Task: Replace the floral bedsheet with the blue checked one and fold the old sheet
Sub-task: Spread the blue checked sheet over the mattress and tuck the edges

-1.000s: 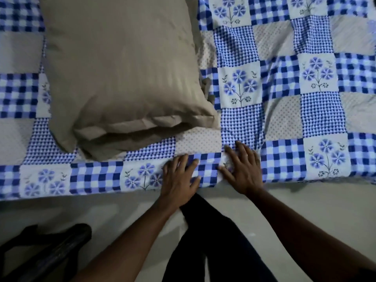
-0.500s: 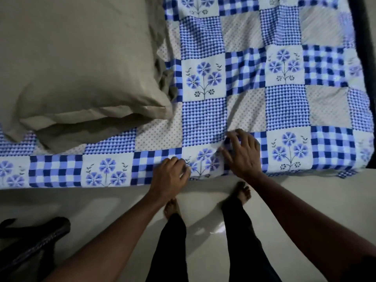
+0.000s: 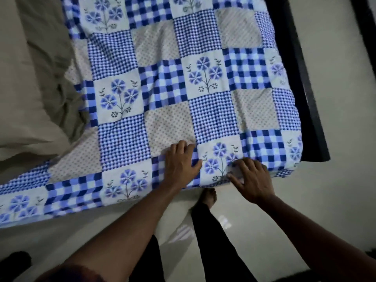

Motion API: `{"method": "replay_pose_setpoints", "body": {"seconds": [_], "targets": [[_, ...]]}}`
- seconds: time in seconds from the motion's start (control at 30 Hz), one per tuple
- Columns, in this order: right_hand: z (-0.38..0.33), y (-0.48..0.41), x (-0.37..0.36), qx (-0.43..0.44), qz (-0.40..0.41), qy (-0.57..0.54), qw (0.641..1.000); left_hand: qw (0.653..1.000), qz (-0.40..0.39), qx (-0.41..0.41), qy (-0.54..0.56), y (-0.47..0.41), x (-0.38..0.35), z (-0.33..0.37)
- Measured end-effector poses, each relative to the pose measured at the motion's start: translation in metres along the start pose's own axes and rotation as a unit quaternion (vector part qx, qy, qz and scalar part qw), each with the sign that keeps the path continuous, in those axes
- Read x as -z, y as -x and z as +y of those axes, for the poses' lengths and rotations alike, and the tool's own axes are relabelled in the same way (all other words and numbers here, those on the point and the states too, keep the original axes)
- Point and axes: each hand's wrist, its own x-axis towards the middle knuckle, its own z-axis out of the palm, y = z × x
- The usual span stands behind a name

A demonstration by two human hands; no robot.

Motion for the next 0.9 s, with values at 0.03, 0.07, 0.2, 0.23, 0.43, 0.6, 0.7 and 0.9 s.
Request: {"method": "replay_pose_setpoints", "body": {"seconds": [0.03, 0.07, 0.2, 0.23, 0.43, 0.6, 0.7, 0.9], "targets": [[-0.001, -0.008, 0.004, -0.012, 0.005, -0.011, 1.000, 1.000, -0.001, -0.006, -0.005, 0.008, -0.005, 0.013], [-0.006, -0.020, 0.009, -0.023, 0.021, -0.025, 0.999, 1.000, -0.004, -0.021, -0.002, 0.017, -0.011, 0.024], [-0.048, -0.092, 0.019, 0.019, 0.067, -0.100, 0.993, 0.994, -0.050, -0.087, 0.034, 0.050, -0.033, 0.071], [-0.061, -0.112, 0.019, 0.044, 0.051, -0.107, 0.992, 0.992, -0.063, -0.095, 0.054, 0.050, -0.035, 0.078], [-0.010, -0.127, -0.006, -0.017, -0.015, -0.074, 0.997, 0.988, 0.041, -0.040, 0.146, 0.003, -0.016, 0.072], [0.058, -0.081, -0.005, -0.156, -0.001, -0.061, 0.986, 0.998, 0.056, -0.028, 0.001, -0.069, 0.006, 0.031], [0.081, -0.066, -0.008, -0.238, 0.001, -0.085, 0.968, 0.998, 0.025, -0.042, -0.044, -0.110, 0.006, 0.023], [0.079, -0.072, 0.008, -0.338, 0.043, -0.166, 0.925, 0.991, -0.010, -0.040, -0.130, -0.114, -0.035, 0.072]]}}
